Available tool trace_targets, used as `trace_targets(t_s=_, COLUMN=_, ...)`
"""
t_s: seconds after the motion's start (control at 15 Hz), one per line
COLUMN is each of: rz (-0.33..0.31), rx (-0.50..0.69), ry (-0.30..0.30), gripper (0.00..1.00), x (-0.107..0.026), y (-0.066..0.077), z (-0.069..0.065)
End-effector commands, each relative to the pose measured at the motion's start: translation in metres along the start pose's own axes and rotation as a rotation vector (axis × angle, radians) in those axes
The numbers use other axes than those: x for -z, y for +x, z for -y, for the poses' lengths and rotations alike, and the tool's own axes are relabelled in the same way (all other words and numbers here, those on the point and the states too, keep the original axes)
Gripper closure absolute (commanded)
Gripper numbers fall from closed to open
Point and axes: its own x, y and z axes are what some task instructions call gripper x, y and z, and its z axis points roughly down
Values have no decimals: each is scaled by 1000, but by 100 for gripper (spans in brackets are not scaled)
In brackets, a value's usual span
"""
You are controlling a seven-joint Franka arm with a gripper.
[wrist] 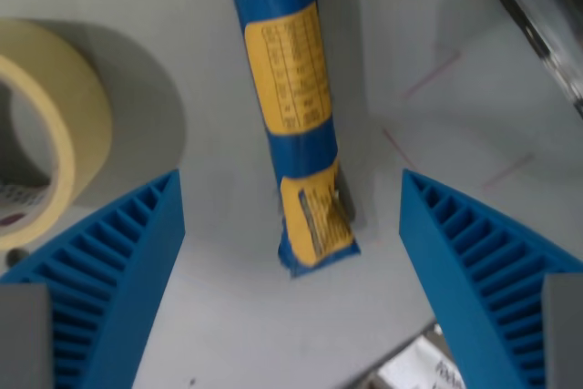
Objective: Move above the blue bag
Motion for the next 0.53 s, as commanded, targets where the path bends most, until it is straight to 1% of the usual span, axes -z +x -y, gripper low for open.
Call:
trace_targets(t_s=0.07, rz=-49, rx=98, ry=-56, gripper=0, x=-5, y=1, z=2)
trace_targets(t_s=0.53, rz=-45, rx=64, ry=-57, gripper=0, x=-11, y=2, z=2)
